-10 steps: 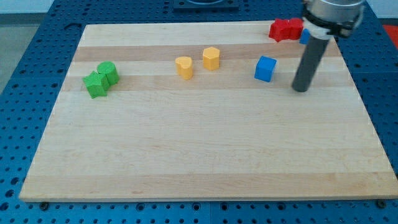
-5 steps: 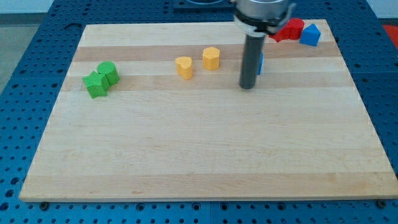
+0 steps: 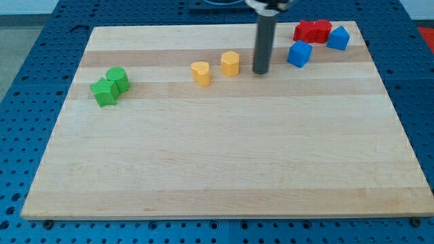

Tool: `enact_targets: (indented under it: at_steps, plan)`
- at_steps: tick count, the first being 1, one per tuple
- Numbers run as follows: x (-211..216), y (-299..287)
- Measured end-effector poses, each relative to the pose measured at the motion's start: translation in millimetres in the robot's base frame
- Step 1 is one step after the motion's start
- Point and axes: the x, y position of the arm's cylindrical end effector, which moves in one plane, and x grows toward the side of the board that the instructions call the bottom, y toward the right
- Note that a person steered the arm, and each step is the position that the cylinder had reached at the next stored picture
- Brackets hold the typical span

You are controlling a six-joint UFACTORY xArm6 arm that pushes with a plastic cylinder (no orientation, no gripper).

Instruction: Move blue cube towards blue triangle

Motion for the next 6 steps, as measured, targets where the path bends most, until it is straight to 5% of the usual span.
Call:
enact_targets:
  at_steps: [4,6]
  plan:
    - [-53.7,93.4]
    - [-15.3,88.6]
